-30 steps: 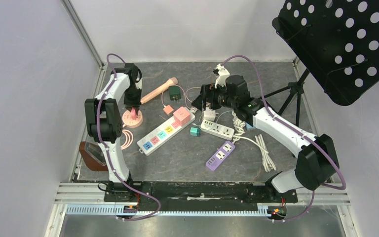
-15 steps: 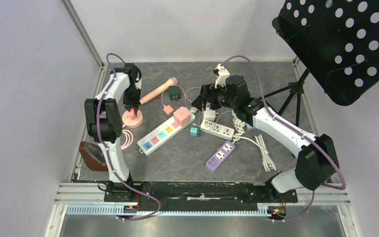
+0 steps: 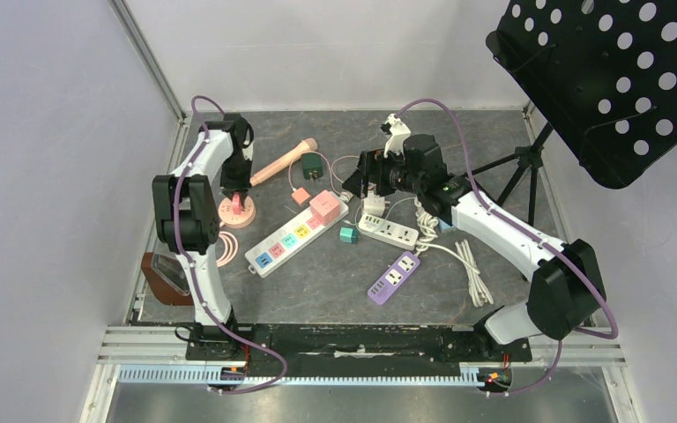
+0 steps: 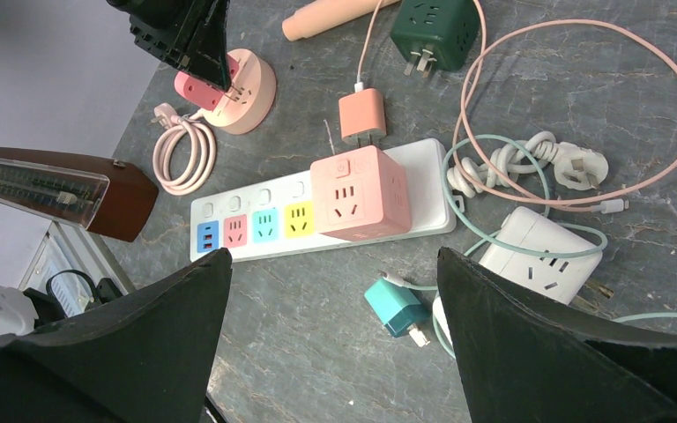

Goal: Insert the plug

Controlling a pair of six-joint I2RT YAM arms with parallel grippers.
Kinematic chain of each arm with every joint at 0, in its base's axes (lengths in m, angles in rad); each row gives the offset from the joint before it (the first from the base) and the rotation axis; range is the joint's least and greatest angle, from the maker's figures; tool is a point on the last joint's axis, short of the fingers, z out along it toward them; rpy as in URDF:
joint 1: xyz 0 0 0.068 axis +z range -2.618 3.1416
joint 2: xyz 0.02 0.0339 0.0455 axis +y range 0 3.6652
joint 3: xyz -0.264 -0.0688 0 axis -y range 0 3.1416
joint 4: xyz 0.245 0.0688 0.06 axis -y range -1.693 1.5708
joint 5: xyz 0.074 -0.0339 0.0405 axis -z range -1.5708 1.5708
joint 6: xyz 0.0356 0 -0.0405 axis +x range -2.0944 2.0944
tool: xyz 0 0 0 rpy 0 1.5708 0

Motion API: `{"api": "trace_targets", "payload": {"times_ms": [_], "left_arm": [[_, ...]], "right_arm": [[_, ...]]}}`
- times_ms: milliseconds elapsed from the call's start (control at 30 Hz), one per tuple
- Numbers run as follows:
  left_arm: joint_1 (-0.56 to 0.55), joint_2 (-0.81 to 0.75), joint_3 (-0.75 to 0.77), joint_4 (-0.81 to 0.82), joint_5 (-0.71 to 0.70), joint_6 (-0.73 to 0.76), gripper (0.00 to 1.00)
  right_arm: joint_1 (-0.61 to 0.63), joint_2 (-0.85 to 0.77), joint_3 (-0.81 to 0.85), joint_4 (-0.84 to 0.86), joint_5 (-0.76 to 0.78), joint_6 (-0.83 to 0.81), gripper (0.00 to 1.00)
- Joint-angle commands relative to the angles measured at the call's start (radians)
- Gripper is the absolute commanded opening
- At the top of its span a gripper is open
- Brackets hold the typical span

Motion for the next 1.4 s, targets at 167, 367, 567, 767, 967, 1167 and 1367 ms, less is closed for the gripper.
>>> {"api": "trace_targets", "payload": {"times_ms": [167,367,567,767,967,1167,1367], "left_arm": [[-0.012,-0.008,0.04,0.023,-0.042,-0.024,0.02],[-0.014,-0.021,0.046,0.028,-0.04,-0.027,0.02],[-0.021,-0.034,0.051,0.031,-0.043,-0.032,0.02],[-0.023,-0.028,0.054,0.029,-0.045,-0.029,0.02],[-0.028,-0.01,0.04,0.019,-0.061,-0.027,0.02],[-0.03,0.005,0.042,0.005,-0.047,-0.028,0.02],[-0.034,0.022,0.047,-0.018,-0.088,-0.025,0.02]], "right_arm": [[-0.005,-0.026,0.004,0.035,0.009,-0.008,0.88],[-0.006,-0.023,0.005,0.039,0.005,-0.006,0.88],[-0.007,-0.023,0.004,0.039,0.004,-0.005,0.88],[-0.006,-0.028,0.0,0.037,0.003,-0.007,0.88],[-0.007,-0.029,-0.002,0.038,0.001,-0.007,0.88],[-0.011,-0.03,-0.008,0.039,0.001,-0.009,0.88],[-0.013,-0.032,-0.013,0.039,0.001,-0.008,0.88]]}}
